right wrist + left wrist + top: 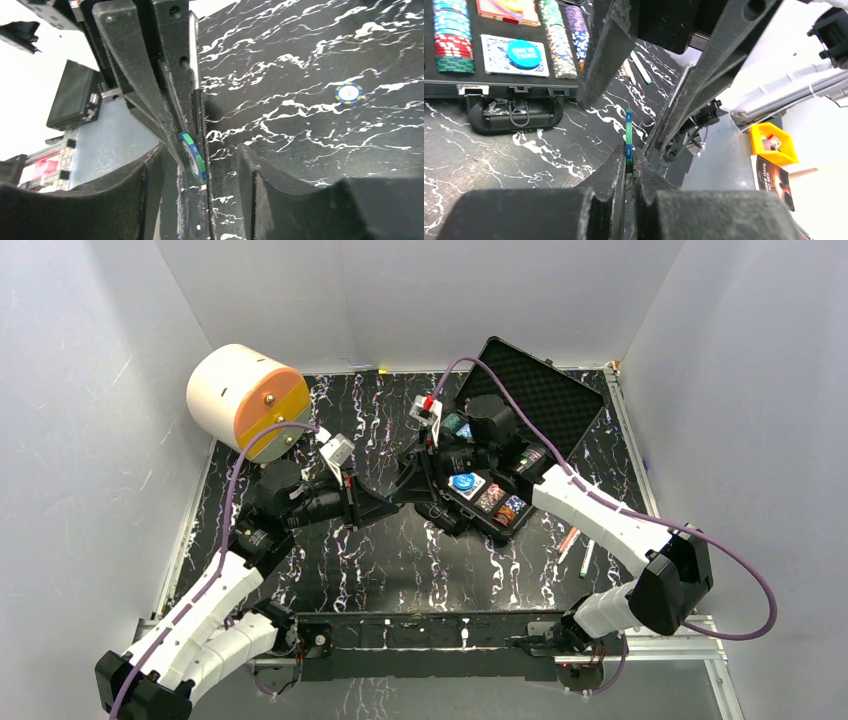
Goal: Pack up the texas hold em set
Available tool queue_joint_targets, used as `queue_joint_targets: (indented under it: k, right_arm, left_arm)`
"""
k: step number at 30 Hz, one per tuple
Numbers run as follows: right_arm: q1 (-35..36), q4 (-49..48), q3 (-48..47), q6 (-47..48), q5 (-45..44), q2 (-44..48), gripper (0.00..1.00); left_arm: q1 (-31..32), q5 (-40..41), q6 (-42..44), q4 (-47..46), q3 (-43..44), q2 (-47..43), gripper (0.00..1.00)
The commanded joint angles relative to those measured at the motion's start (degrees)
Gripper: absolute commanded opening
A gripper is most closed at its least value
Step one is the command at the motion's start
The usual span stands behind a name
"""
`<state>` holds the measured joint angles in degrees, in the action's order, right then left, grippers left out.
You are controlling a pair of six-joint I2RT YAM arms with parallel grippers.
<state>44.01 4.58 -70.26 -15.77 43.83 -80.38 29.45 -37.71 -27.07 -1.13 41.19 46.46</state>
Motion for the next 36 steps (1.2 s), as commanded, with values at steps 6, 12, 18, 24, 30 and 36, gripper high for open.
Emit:
queue_joint_targets:
  k: [6, 12, 18, 24, 30, 36]
  right_arm:
    - [0.0, 3.1, -1.4, 6.6, 12.3, 1.3, 0.29]
    - [0.0, 5.9, -3.3, 8.5, 8.7, -0.5, 0.0]
    - [0.0, 6.5, -1.8, 13.6, -10.0, 0.5, 0.0]
    - [0.0, 7.6, -2.1, 17.8, -33.9, -4.6, 0.0]
    - [0.0, 12.4, -9.2, 17.6, -42.7, -15.7, 0.0]
    - [0.0, 10.9, -11.4, 16.8, -46.0, -22.5, 0.0]
  left_arm:
    - [-0.1, -8.0, 0.9, -1.8, 1.1, -0.4, 0.0]
    - [-0.2, -5.1, 2.8, 0.2, 1.2, -0.5, 0.0]
    - [-0.1, 18.5, 3.6, 10.7, 1.2, -1.5, 0.69]
    - [-0.1, 35.6, 1.8, 15.7, 0.8, -3.0, 0.81]
    - [-0.1, 40.2, 1.2, 16.9, 0.5, -3.7, 0.83]
    - [-0.1, 40.8, 0.3, 17.3, -0.1, -3.6, 0.84]
